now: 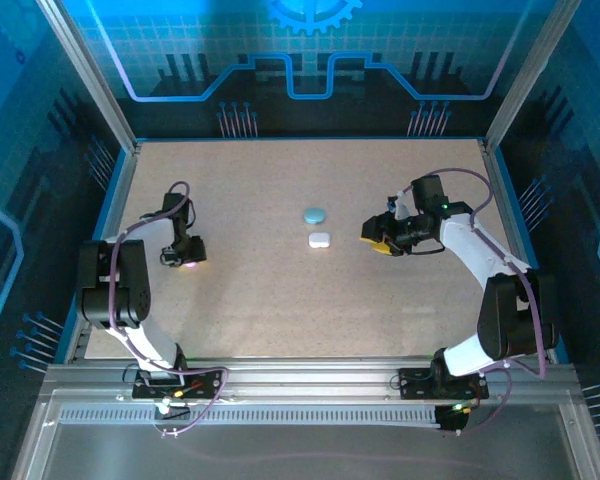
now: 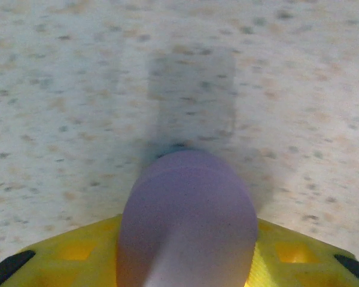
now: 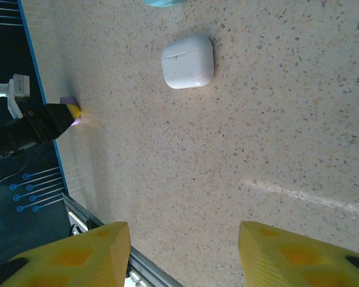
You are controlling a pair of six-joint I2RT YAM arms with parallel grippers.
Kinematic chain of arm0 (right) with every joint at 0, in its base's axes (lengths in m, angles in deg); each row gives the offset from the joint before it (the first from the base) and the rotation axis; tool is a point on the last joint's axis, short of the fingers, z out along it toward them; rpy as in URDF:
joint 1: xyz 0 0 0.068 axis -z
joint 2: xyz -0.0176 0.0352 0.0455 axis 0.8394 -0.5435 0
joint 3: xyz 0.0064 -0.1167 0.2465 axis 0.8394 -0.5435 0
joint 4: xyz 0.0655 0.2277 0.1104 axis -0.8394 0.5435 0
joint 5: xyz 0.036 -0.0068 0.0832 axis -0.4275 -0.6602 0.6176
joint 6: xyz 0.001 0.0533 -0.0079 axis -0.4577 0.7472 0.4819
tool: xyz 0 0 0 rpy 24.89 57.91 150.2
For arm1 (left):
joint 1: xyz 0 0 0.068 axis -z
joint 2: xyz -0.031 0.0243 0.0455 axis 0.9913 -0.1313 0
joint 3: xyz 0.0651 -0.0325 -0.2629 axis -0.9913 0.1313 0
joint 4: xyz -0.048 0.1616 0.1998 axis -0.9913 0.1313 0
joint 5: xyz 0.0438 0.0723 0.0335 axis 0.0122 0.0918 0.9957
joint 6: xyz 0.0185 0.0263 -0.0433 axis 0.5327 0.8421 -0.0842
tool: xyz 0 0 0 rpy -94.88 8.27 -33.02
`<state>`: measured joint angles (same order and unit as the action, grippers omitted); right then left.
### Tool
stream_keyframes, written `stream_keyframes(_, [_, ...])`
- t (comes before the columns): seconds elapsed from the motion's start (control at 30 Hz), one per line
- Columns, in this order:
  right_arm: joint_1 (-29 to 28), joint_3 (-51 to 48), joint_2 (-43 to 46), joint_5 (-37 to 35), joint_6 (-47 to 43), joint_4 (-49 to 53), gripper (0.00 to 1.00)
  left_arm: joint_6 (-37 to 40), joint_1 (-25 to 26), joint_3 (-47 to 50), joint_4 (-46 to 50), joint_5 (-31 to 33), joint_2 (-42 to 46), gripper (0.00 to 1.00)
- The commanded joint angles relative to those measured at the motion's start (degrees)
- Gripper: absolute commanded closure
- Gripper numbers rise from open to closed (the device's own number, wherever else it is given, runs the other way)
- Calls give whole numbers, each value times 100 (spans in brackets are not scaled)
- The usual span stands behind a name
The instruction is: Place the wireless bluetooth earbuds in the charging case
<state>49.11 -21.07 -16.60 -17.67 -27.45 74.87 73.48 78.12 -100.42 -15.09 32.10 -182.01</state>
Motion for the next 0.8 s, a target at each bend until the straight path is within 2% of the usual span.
stream_keyframes(0.0, [-69,-17,224,-73,-104,177,48,285,377,-36,-148,-352,186,56])
stream_keyframes(0.13, [-34,-117,402,-223,-89,180,48,468,1065,-45,-275,-506,400,56])
stream_keyframes(0.47, [243,-539,894,-81,183,-286,50,1332,3529,-426,-1009,-824,998,59])
stream_keyframes(0.63, [291,-611,1051,400,236,-515,51,2095,4195,-426,-1639,-1512,1250,61])
stream_keyframes(0.77, [279,-674,1190,987,364,-896,52,2618,4430,-409,-1906,-2039,1401,61])
